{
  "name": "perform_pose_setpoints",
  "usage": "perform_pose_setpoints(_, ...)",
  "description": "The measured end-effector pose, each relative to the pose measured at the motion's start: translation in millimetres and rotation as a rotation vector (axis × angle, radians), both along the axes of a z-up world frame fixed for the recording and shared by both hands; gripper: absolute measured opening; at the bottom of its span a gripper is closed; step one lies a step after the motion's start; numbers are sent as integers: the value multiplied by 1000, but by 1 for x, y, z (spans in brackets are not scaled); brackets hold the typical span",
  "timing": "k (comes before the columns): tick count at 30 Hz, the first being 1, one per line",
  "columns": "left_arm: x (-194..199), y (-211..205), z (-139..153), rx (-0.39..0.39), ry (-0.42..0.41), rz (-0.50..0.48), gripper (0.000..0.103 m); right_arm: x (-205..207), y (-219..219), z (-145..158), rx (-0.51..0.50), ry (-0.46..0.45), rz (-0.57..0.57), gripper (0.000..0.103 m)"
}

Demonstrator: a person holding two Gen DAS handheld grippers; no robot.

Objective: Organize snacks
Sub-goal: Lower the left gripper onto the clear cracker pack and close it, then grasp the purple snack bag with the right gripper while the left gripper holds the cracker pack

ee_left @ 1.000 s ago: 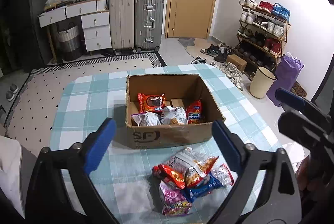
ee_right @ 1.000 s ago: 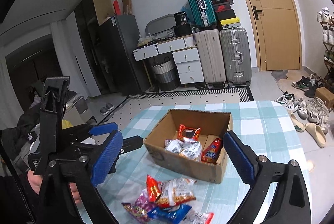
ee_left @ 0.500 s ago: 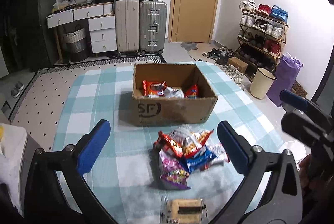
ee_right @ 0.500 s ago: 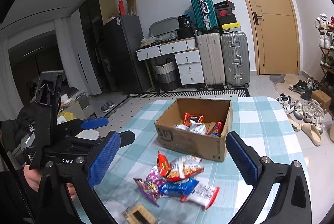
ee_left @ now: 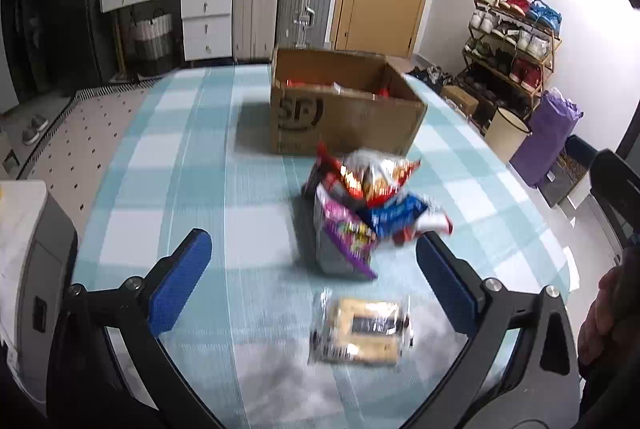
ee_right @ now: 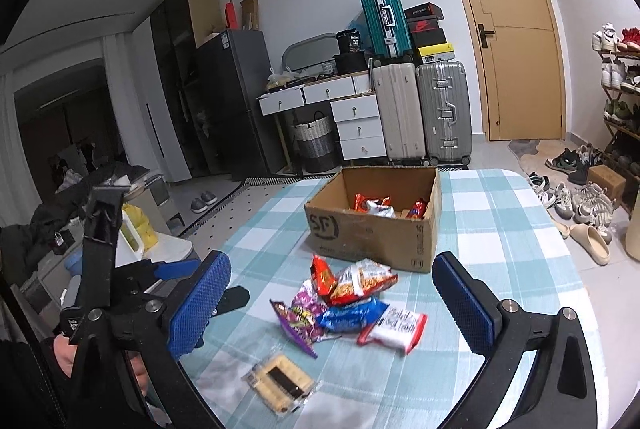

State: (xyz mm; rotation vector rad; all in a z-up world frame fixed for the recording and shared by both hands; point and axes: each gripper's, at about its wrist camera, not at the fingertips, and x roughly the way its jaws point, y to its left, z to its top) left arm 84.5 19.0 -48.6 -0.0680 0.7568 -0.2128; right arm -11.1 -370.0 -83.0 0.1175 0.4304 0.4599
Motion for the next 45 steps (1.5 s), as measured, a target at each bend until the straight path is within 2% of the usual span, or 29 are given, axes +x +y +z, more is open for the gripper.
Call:
perform_pose_setpoints(5,-9,-4,-26,-4,46,-10,102,-11,6,-17,-4,25,13,103)
perform_pose_setpoints(16,-14,-37,-81,44,151,-52,102,-27,3,-54,14,85,-16,103)
perform_pose_setpoints(26,-7,-55,-104,113,186,-65,102,-38,-6,-64,25,108,-46,103)
perform_pose_setpoints(32,-2,-58,-108,120,189,-76,102,-41,-7,-68,23,112,-52,103)
perform_pose_setpoints(35,-3,-57,-108,102,183,-108,87,-41,-8,-70,27,119,-56,103)
perform_pose_setpoints(37,-5,-58,-106,113,165,-124,64,-41,-9,-72,31,124,-59,103)
perform_pose_setpoints(38,-6,-59,-105,112,160,-141,60,-41,-10,-73,32,126,-61,103)
perform_pose_setpoints(40,-6,-58,-105,109,158,-152,56,-41,-10,-75,36,132,-63,103)
perform_pose_setpoints(45,-7,-54,-103,83,159,-163,55,-41,-11,-78,42,139,-63,103)
